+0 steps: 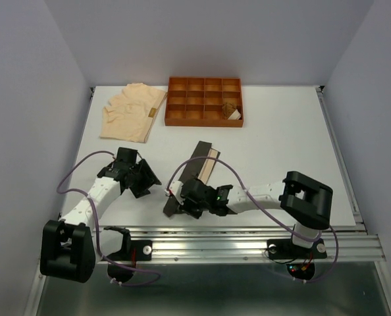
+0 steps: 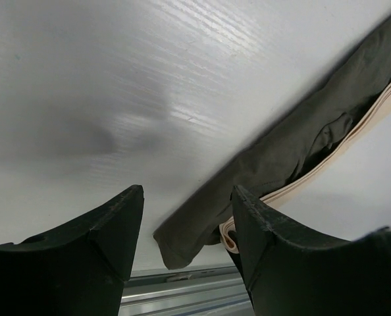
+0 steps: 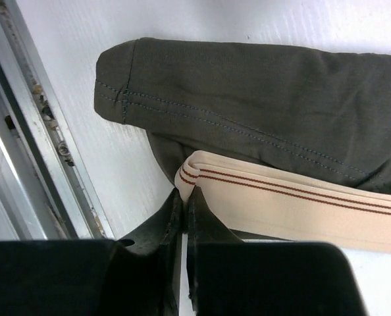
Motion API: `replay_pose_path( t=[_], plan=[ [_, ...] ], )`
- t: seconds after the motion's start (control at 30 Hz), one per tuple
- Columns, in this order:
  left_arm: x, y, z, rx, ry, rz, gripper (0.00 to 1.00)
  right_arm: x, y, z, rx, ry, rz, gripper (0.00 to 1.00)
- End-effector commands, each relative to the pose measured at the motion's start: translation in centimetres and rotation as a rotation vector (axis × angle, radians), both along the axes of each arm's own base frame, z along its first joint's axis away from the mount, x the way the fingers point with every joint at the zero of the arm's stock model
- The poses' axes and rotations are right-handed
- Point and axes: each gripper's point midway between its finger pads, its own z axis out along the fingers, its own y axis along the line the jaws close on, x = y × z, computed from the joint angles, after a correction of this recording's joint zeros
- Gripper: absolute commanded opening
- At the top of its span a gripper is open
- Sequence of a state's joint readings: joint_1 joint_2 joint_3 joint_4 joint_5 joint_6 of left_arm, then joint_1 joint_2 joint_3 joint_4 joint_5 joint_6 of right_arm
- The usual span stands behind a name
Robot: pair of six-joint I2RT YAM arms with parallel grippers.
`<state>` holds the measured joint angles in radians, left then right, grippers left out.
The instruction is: Roll the underwear
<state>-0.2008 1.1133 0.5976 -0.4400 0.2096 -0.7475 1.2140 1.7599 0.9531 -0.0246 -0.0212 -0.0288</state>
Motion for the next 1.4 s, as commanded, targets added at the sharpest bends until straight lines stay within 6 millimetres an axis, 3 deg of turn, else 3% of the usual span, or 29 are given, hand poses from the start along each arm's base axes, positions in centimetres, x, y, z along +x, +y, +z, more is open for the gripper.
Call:
replay_pose_path(
  t=[0.0,0.13,0.4,0.7,1.0,1.37],
  plan=[
    [1.8,-0.3,2.7,-0.004,-0.096,-0.040,0.66,-2.2,-0.3,0.0,0.047,0.156,0.080,0.03],
    [2.4,-0.5,4.1,-0.013,-0.155,-0.060,0.66,-1.3,0.0,1.9,0.134,0.271,0.039,0.01],
    [3.2,-0.6,5.1,-0.007,-0.190,-0.080,0.66,-0.2,0.0,2.8,0.242,0.471,-0.012,0.01],
    [3.4,-1.5,4.2,-0.033,-0.166,-0.140,0.66,1.3,-0.3,5.9,0.390,0.637,-0.033,0.01],
    [3.0,-2.1,2.4,-0.056,-0.116,-0.188,0.66,3.6,-1.6,6.0,0.450,0.762,-0.119,0.01],
    [2.8,-3.0,1.1,-0.093,-0.079,-0.231,0.64,6.1,-3.3,3.6,0.450,0.854,-0.295,0.01]
  ],
)
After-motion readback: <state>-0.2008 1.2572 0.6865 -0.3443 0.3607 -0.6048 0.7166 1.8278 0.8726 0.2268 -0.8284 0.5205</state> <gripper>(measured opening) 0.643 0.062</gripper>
